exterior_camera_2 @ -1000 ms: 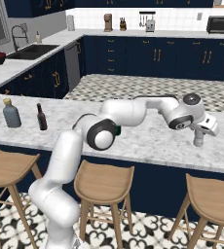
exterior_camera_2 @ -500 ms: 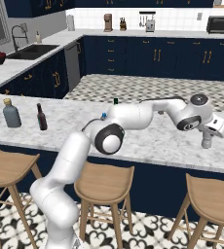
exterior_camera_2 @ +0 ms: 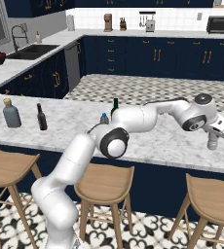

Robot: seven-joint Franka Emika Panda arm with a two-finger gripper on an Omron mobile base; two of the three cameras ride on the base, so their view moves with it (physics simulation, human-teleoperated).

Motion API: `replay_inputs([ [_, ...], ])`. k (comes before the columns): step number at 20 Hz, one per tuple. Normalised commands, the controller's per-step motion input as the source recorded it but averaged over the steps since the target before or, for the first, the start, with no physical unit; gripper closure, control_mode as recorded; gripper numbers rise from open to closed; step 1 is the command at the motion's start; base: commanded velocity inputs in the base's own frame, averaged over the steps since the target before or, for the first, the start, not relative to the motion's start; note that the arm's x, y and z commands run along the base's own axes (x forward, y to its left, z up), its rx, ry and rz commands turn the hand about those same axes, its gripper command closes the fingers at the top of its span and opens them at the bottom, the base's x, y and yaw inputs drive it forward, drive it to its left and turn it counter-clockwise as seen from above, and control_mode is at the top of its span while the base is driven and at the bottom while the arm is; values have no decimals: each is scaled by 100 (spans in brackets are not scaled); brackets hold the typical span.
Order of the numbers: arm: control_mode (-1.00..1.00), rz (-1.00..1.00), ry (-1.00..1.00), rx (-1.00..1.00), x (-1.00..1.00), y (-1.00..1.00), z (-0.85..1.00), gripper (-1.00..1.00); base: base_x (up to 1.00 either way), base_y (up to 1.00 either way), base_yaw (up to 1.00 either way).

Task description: Move the plastic bottles in the middle to the plastics group, and the glass bottles in the middle to the glass group.

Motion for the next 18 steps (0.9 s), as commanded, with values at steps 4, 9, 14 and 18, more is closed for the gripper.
replay_inputs([
  [4, -100, -10, -1, 0, 0, -18, 0, 100, 0, 0, 0],
  [9, -100, -7, -1, 3, 0, -12, 0, 100, 0, 0, 0],
  [14, -100, -1, 1, 8, 0, -1, -28, 100, 0, 0, 0],
  [18, -100, 0, 1, 8, 0, 0, -30, 100, 0, 0, 0],
])
